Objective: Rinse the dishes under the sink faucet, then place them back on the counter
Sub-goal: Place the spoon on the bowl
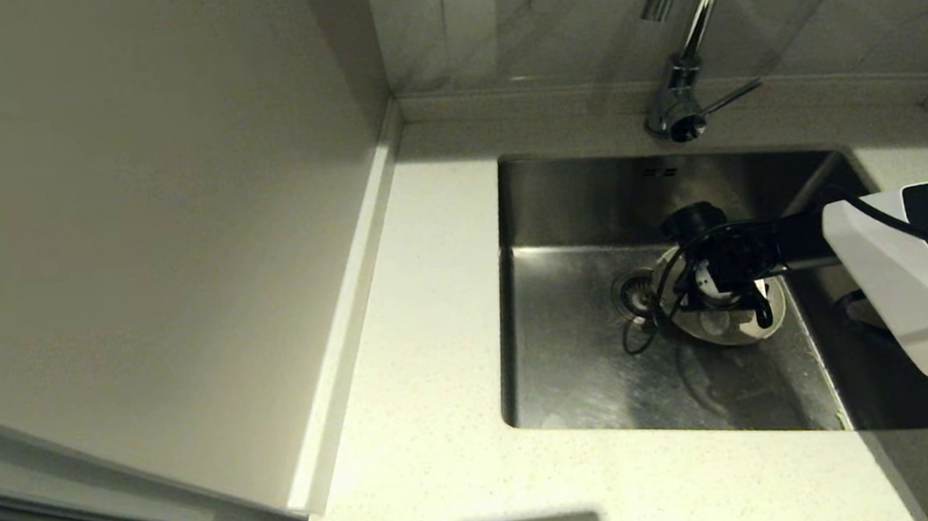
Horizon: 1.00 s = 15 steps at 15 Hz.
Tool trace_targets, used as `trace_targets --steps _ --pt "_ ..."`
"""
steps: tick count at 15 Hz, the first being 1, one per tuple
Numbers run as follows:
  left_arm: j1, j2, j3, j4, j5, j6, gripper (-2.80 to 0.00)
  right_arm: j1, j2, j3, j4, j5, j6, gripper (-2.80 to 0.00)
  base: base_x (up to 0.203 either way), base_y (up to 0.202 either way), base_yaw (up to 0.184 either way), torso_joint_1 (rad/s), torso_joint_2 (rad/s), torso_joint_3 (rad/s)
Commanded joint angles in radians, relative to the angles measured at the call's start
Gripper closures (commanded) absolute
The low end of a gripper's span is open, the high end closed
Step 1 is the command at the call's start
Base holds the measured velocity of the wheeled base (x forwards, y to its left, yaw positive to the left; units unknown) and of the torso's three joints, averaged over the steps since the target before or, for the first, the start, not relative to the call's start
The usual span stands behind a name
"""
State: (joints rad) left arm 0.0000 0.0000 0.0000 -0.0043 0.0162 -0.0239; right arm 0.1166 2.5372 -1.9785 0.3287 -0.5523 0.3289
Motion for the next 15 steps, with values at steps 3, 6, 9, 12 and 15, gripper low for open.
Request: trace_targets --steps 3,6,9,12,15 --pt "0.0 -0.003 0.0 0.0 0.001 -0.001 0.0 -0.008 0.008 0.0 0.003 -0.001 0.002 -2.8 0.0 0.0 0.0 0.0 0.0 0.0" --pt "0.0 -0.003 0.0 0.0 0.001 -0.001 0.0 -0.016 0.013 0.0 0.001 0.005 0.004 -2.8 0.0 0.0 0.0 0.0 0.0 0.0" --pt "0.0 -0.003 0.0 0.0 0.001 -0.001 0.0 -0.021 0.017 0.0 0.002 0.012 0.006 -2.8 0.0 0.0 0.0 0.0 0.0 0.0" --pt "0.0 -0.003 0.0 0.0 0.001 -0.001 0.0 -0.038 0.013 0.0 0.001 0.068 0.01 -2.8 0.0 0.0 0.0 0.0 0.0 0.0" --pt "0.0 -0.003 0.0 0.0 0.001 -0.001 0.0 -0.076 -0.004 0.0 -0.022 0.071 0.031 -2.8 0.0 0.0 0.0 0.0 0.0 0.0"
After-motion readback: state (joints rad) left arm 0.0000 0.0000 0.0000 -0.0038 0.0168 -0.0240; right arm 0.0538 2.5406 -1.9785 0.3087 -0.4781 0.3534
